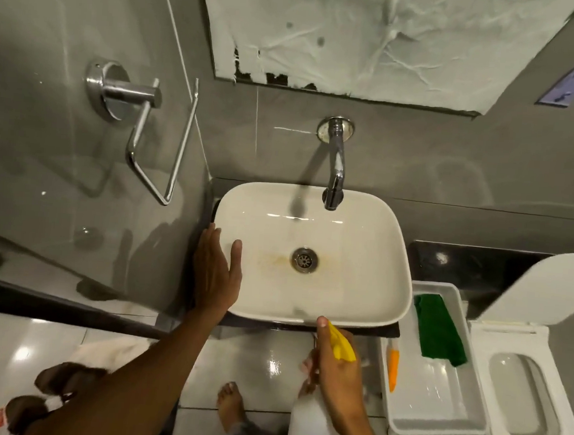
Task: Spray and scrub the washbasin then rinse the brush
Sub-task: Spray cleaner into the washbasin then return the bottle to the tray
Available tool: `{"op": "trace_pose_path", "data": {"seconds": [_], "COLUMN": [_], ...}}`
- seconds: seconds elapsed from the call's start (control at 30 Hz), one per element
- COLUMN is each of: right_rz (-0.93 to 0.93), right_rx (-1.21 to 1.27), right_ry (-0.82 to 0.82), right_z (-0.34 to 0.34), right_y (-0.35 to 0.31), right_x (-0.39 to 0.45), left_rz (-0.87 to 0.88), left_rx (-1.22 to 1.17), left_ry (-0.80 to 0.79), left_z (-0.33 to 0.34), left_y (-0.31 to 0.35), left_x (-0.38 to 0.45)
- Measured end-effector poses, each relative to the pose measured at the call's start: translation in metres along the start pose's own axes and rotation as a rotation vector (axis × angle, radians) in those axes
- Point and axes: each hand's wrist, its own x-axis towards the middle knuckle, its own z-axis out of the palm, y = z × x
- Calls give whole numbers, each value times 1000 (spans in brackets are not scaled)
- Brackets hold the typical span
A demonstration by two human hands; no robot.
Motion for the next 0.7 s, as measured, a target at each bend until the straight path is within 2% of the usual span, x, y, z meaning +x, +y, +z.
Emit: {"op": "trace_pose_path", "data": {"seconds": [0.07,0.17,0.27,0.37,0.47,0.57,0.7], "right_rz": [37,-45,-10,-87,-63,-105,-56], "right_rx": [27,-25,3,-46,-32,-63,-46], "right_ry": [-20,33,31,65,95,200,330], "right_z": [0,-2,-4,-11,-17,-26,-41], "right_y": [-1,-2,-3,-4,-2,3,6], "right_x": [-3,-4,-4,-1,3,8,13], "left_rz": [10,34,39,68,95,124,129], "left_rx": [-5,-2,14,47,74,95,95], "left_ry": [7,9,-13,-40,-58,-67,-65], "left_z": [0,1,2,2,0,-1,0], "left_y": [0,0,-2,-1,1,2,2], "left_x": [0,1,2,1,2,1,1]}}
